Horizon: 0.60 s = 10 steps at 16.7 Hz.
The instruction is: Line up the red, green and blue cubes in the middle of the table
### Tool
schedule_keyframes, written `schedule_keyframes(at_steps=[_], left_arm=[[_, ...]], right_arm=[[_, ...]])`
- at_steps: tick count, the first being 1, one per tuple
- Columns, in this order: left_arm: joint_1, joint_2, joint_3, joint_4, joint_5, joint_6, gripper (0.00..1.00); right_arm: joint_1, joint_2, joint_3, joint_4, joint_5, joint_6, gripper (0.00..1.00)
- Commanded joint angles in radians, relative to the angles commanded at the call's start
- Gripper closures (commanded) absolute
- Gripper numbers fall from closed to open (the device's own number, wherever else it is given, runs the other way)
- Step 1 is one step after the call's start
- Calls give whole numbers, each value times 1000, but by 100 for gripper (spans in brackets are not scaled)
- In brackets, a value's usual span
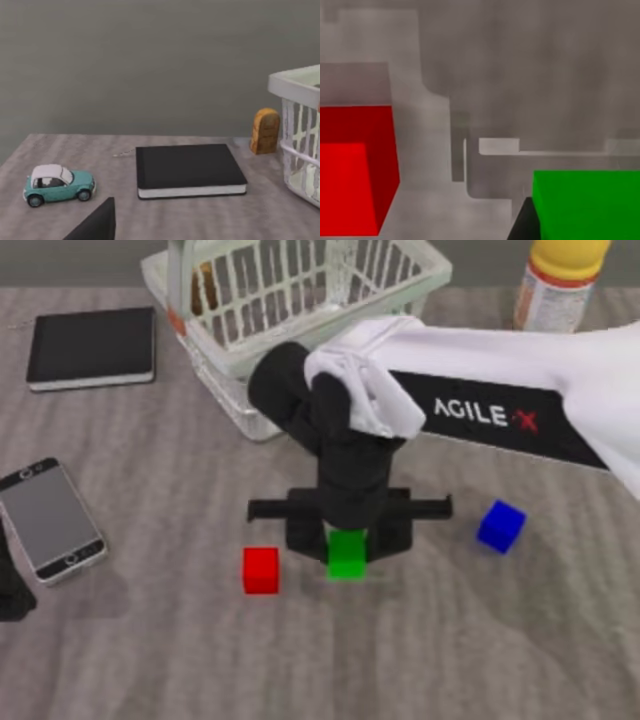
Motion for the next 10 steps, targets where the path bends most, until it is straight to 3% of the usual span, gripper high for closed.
schedule_keyframes(at_steps=[6, 10], left_arm=[[0, 0, 0, 0, 0, 0, 0], [0, 0, 0, 0, 0, 0, 0]], right_arm=[[3, 16, -39, 48, 1, 0, 100], [3, 16, -39, 48, 1, 0, 70]])
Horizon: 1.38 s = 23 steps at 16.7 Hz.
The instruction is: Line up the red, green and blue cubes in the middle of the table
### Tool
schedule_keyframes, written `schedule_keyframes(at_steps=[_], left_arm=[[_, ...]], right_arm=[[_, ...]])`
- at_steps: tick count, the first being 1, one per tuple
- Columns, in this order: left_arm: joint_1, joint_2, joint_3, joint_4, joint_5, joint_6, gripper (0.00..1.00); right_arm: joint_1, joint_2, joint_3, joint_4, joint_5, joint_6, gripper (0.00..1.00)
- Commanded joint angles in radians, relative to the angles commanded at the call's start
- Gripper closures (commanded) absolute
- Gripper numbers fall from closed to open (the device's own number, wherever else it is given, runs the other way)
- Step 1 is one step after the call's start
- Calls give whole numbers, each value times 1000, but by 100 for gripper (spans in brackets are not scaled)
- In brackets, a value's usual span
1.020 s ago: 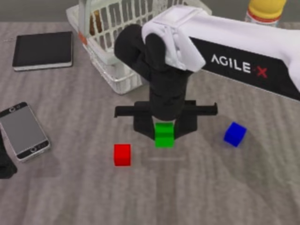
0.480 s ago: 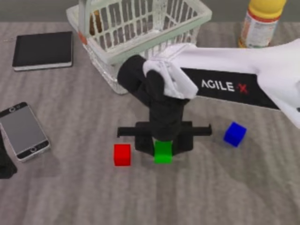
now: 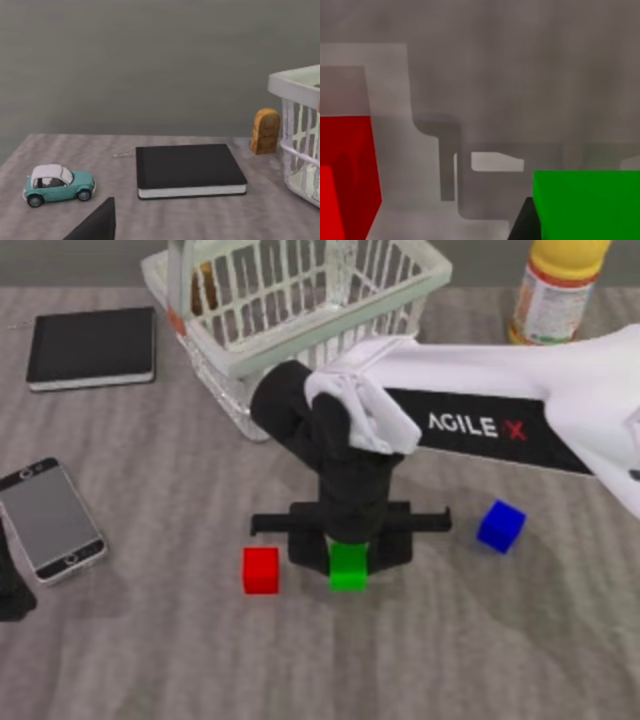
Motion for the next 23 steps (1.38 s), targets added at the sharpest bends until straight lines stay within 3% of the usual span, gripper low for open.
schedule_keyframes(at_steps=[9, 19, 23], left_arm=[[0, 0, 0, 0, 0, 0, 0], [0, 0, 0, 0, 0, 0, 0], [0, 0, 0, 0, 0, 0, 0]], right_arm=[[0, 0, 0, 0, 0, 0, 2], [-1, -1, 3, -4, 0, 0, 0], [2, -28, 87, -121, 0, 4, 0]])
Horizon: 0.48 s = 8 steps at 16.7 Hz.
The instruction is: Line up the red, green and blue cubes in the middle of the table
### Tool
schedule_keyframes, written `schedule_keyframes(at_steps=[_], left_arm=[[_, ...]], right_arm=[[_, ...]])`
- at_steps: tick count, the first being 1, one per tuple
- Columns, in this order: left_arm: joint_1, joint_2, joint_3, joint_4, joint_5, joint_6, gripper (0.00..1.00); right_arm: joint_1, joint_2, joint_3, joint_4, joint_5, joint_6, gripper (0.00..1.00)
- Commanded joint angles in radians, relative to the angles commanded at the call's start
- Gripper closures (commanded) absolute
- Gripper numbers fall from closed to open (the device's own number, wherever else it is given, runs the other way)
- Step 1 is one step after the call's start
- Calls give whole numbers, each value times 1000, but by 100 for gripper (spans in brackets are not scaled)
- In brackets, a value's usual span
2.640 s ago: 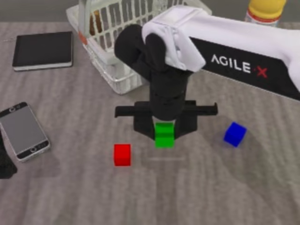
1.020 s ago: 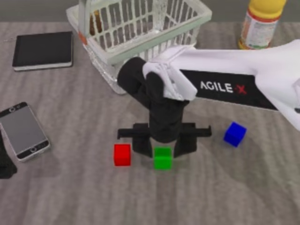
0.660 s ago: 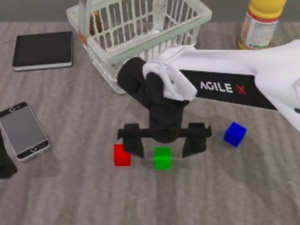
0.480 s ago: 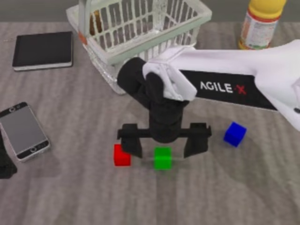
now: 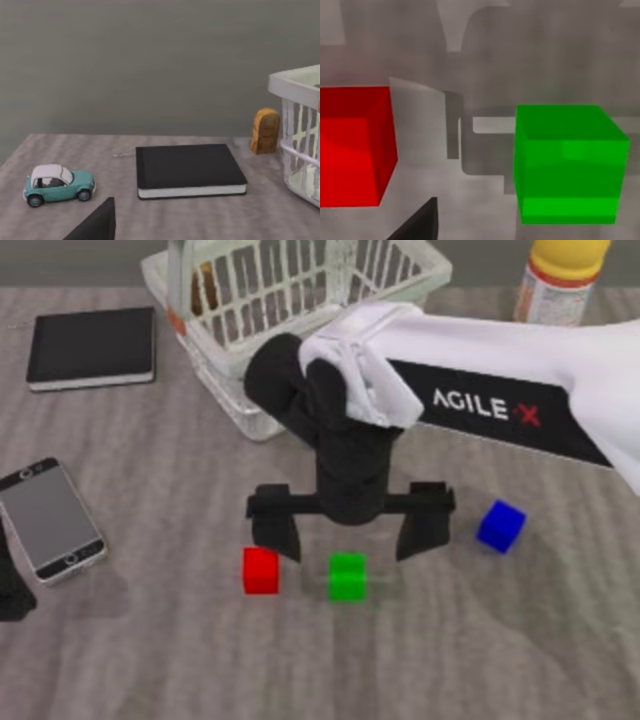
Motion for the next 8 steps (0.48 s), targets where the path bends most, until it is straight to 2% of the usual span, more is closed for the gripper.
schedule_keyframes(at_steps=[3, 8], left_arm=[[0, 0, 0, 0, 0, 0, 0], [0, 0, 0, 0, 0, 0, 0]], right_arm=[[6, -30, 72, -102, -1, -3, 0], [1, -35, 84, -116, -1, -4, 0]])
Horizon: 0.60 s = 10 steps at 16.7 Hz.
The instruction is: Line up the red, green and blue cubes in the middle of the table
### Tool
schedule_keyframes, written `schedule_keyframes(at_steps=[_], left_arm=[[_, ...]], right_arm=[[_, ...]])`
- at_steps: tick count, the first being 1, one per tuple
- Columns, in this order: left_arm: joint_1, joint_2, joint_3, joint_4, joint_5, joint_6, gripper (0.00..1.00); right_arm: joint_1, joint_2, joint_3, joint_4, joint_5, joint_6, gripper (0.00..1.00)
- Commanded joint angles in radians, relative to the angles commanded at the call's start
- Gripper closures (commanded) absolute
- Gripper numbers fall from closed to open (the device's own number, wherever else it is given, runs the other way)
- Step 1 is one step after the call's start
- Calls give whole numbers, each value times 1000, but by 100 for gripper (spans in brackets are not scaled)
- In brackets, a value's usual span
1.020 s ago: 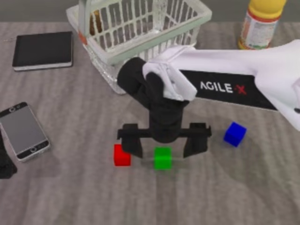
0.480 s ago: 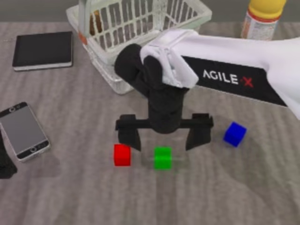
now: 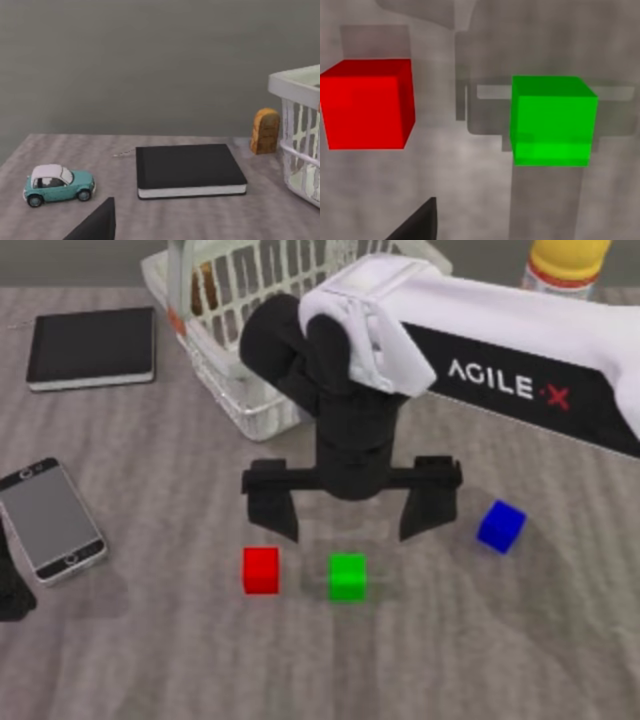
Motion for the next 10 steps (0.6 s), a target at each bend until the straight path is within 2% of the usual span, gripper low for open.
schedule_keyframes(at_steps=[3, 5, 7, 10], left_arm=[[0, 0, 0, 0, 0, 0, 0], [0, 0, 0, 0, 0, 0, 0], [0, 0, 0, 0, 0, 0, 0], [0, 0, 0, 0, 0, 0, 0]], right_arm=[[-10, -3, -6, 4, 1, -31, 0], [-33, -10, -19, 13, 1, -102, 0], [-67, -20, -42, 24, 0, -216, 0], [-134, -36, -94, 43, -4, -459, 0]])
